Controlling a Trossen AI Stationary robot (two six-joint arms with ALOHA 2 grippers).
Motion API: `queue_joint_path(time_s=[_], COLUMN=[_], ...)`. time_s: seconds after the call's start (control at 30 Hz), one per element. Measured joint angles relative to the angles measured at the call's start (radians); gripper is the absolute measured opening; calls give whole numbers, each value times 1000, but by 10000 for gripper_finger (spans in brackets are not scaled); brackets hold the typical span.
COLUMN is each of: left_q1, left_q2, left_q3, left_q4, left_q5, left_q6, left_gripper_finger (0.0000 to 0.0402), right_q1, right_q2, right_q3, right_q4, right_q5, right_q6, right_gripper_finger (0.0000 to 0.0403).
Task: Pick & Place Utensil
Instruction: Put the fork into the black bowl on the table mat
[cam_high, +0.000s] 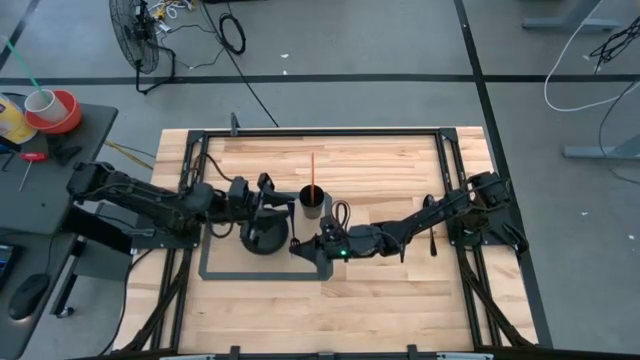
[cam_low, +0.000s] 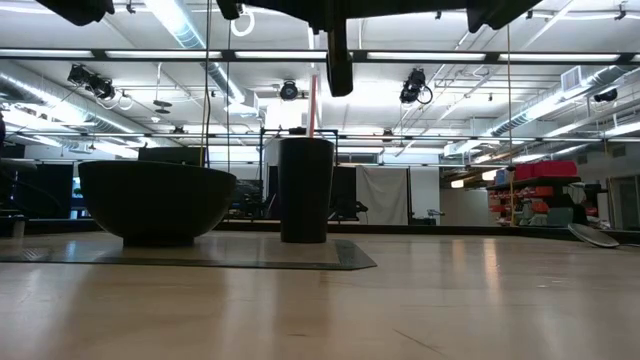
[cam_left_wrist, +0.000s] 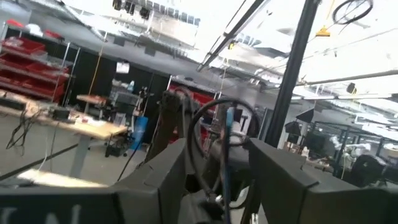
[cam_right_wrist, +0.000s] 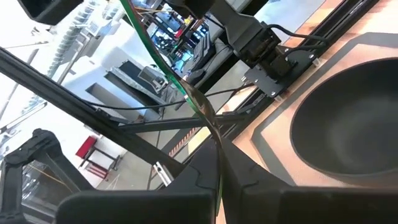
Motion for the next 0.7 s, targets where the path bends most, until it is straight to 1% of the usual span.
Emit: queue_joint_path(time_s=[0.27, 0.53, 0.7], left_q1=[4, 33, 38], left_q2=[-1, 0, 0], left_q3=[0, 0, 0], left_q4=[18, 14, 13], left_q5=[-2, -7, 0], left_q6=[0, -13, -14], left_gripper_finger=[114, 54, 29], right_q1=[-12, -19, -21], right_q2=[0, 0, 0], right_q3=[0, 0, 0], right_q4=[-15, -27, -27], right_q5=[25, 25, 25], right_q6=[3, 7, 7], right_gripper_finger=[2, 2, 2])
